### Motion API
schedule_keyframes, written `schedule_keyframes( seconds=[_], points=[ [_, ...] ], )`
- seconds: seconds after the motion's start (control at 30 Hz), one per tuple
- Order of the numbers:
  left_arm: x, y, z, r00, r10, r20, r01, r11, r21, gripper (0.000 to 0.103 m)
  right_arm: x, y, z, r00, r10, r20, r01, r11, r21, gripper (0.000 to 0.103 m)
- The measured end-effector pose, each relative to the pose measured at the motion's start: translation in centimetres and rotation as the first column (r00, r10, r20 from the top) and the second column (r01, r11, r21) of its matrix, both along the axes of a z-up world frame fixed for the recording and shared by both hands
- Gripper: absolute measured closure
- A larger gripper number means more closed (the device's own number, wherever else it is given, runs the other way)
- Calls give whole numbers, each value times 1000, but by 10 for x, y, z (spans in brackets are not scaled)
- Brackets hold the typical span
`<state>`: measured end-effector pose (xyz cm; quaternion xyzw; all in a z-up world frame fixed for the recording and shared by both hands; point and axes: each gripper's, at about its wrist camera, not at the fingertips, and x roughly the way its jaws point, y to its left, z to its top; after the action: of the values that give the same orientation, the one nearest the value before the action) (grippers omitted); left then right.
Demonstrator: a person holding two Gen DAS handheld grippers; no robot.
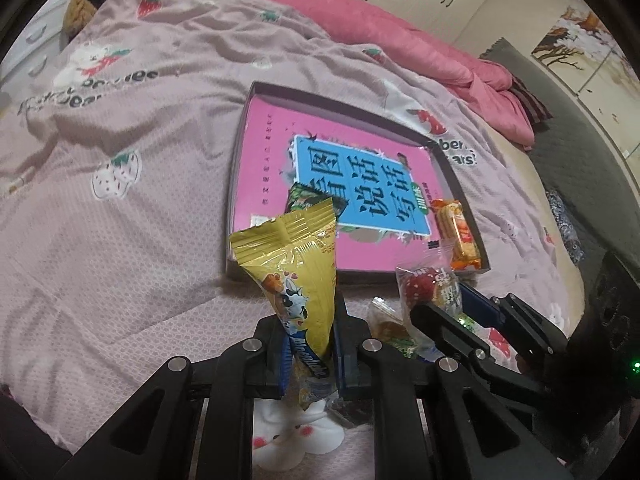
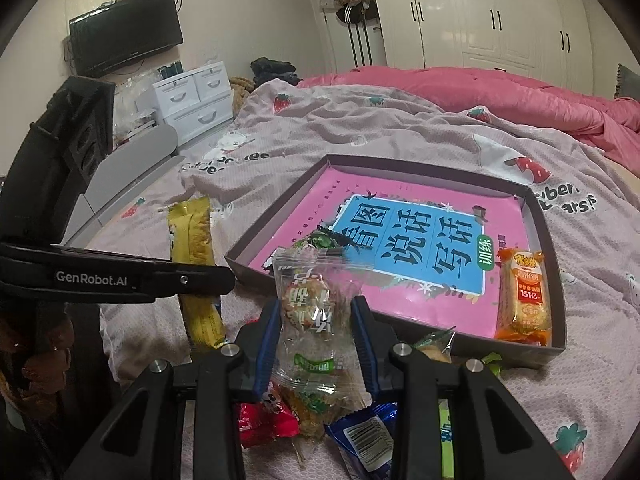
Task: Organize snacks
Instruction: 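Carry the wafer bar and candy bag over the tray with both grippers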
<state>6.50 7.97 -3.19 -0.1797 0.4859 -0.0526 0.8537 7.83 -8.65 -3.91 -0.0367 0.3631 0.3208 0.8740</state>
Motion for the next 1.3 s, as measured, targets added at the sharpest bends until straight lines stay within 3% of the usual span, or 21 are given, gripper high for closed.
schedule_keyframes(
  seconds=[0.4, 1.3],
  points=[
    [-7, -13, 26, 997, -17, 76, 12, 998, 59, 87, 1, -14, 14, 999, -35, 20, 34, 998, 44, 67],
    [10, -39, 64, 980, -44, 196, 30, 997, 71, 87, 10, -51, 35, 988, -140, 57, 133, 984, 122, 67]
  ],
)
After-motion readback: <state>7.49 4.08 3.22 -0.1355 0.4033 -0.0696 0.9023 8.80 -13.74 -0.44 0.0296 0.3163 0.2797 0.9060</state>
